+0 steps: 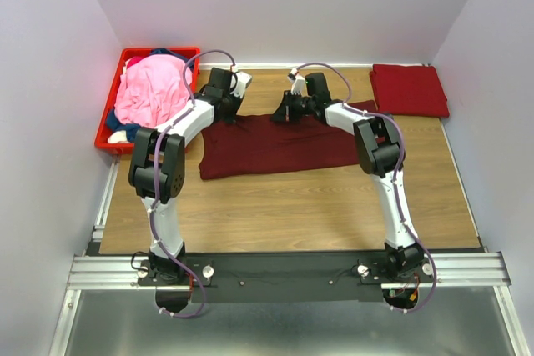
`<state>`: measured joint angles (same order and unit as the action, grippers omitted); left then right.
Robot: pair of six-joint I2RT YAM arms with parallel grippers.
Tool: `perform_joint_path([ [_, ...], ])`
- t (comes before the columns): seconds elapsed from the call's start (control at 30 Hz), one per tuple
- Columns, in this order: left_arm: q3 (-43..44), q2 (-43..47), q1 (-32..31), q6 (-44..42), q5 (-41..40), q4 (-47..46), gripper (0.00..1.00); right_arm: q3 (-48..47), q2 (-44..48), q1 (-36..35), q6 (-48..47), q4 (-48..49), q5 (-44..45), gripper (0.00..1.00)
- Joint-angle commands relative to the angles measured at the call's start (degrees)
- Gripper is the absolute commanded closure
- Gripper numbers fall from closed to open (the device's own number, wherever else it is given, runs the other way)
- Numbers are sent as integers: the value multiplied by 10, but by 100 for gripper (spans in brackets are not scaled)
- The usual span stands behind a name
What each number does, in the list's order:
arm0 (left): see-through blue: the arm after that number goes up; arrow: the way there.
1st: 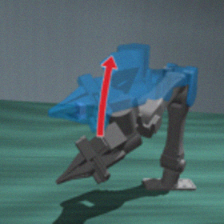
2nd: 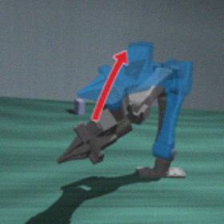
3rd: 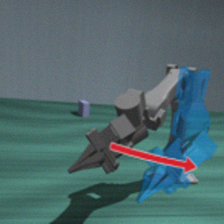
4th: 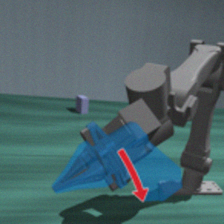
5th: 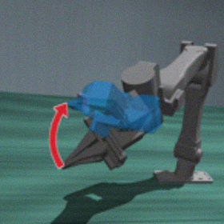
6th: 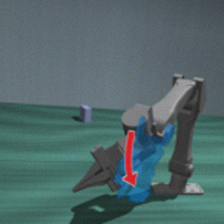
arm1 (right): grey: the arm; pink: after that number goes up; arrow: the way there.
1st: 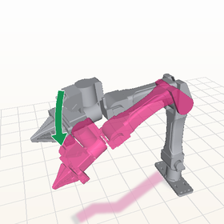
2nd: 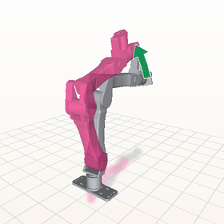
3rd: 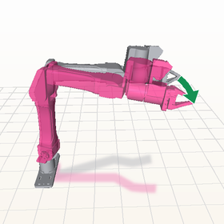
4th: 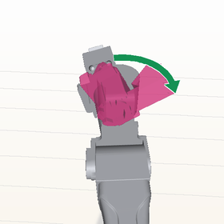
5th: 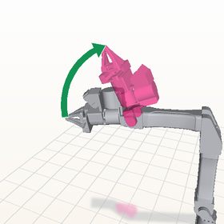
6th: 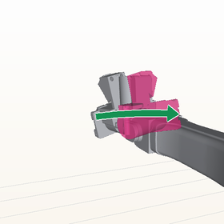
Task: Fold and stack the t-shirts
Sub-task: Fold the tshirt
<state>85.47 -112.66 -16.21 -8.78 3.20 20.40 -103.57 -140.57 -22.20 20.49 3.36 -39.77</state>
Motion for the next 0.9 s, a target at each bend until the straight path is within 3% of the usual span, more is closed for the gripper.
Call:
perform_joint_path([
  [0.0, -10, 33, 2, 2, -9, -4, 100, 20, 28, -6, -21, -1, -7, 99],
  [0.43, -72, 89, 1, 35, -51, -4, 100, 117, 129, -10, -58, -1, 6, 99],
  [0.87, -125, 95, -15, 75, -75, 10, 100, 194, 163, -23, -83, -11, 6, 99],
])
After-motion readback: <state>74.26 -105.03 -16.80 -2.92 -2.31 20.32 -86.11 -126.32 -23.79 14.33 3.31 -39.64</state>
